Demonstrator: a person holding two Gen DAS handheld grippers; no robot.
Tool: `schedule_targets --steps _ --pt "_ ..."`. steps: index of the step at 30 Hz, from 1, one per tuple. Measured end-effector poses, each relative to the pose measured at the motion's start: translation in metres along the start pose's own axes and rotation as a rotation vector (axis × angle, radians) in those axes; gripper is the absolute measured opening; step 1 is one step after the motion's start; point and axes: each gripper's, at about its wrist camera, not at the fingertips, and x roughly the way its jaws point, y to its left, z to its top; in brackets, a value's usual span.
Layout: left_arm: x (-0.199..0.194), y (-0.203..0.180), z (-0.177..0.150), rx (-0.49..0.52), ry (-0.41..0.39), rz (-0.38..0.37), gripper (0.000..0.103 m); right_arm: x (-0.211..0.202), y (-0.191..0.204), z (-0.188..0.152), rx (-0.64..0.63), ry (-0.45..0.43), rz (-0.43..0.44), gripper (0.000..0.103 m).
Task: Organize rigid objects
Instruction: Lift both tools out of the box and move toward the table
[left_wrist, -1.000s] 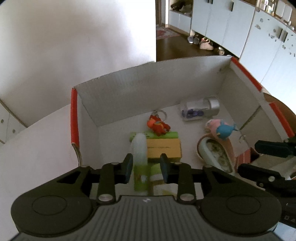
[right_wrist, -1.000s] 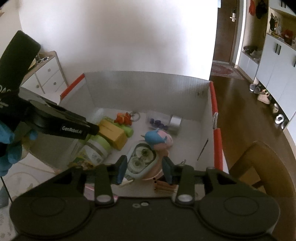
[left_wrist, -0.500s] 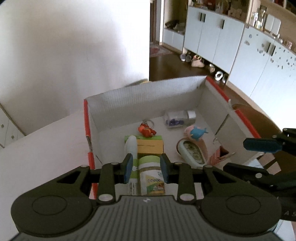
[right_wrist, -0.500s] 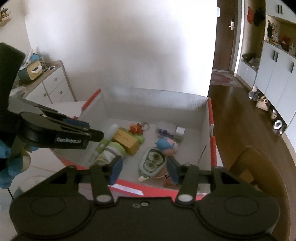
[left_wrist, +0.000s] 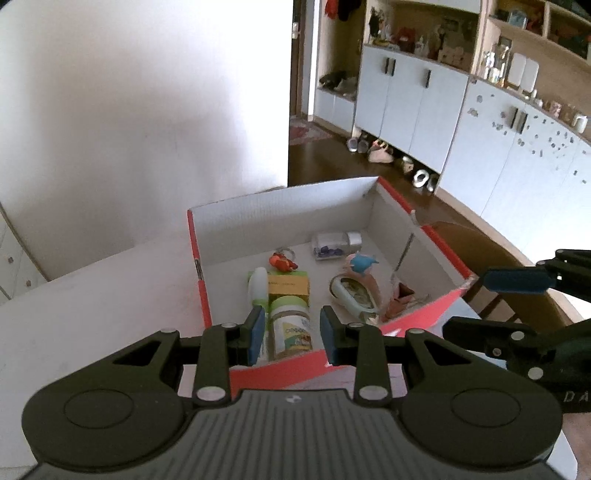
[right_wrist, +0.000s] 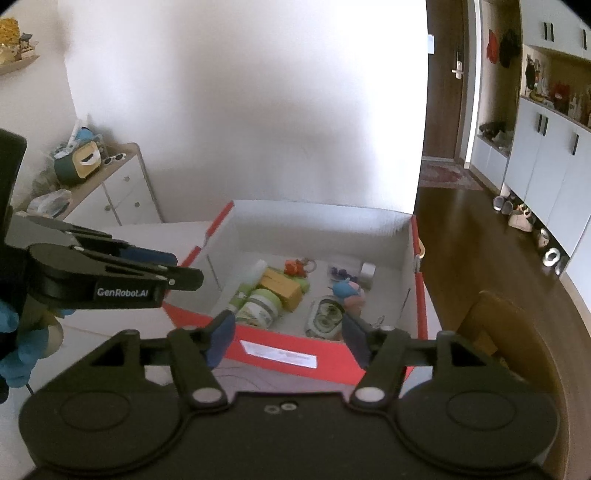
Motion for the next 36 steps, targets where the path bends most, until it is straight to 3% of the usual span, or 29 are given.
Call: schedule_targets --steps 3,5,6,12,22,26,36 --pt "-0.015 -0.001 -0.007 0.003 -0.016 -0.006 0.033 -0.010 0.009 -0.002 -0.006 -0.014 -0.001 0.065" --pt "-0.024 -0.001 -0.011 0.004 -0.030 -0.010 0.063 -0.016 0.015 -0.004 -0.007 -0.023 -0.003 0.068" --pt "-0.030 -0.001 -0.014 0.005 -0.045 -0.007 0.068 -0.019 0.018 -0.005 -0.006 -0.027 -0.002 0.069" --pt "-0.055 -0.001 -0.027 0.008 -0.070 -0.033 0.068 -0.037 0.032 -0.013 0.000 -0.051 -0.004 0.074" --pt "-0.086 -0.008 -0.054 0.011 -0.092 -0.065 0.076 -0.071 0.049 -0.037 0.023 -0.101 0.003 0.098" --pt "-0.094 -0.009 -0.064 -0.003 -0.118 -0.059 0.083 -0.081 0.052 -0.049 0.031 -0.121 0.006 0.098" --pt "-0.102 -0.025 -0.087 0.037 -0.169 -0.064 0.083 -0.098 0.054 -0.074 0.042 -0.140 -0.012 0.102"
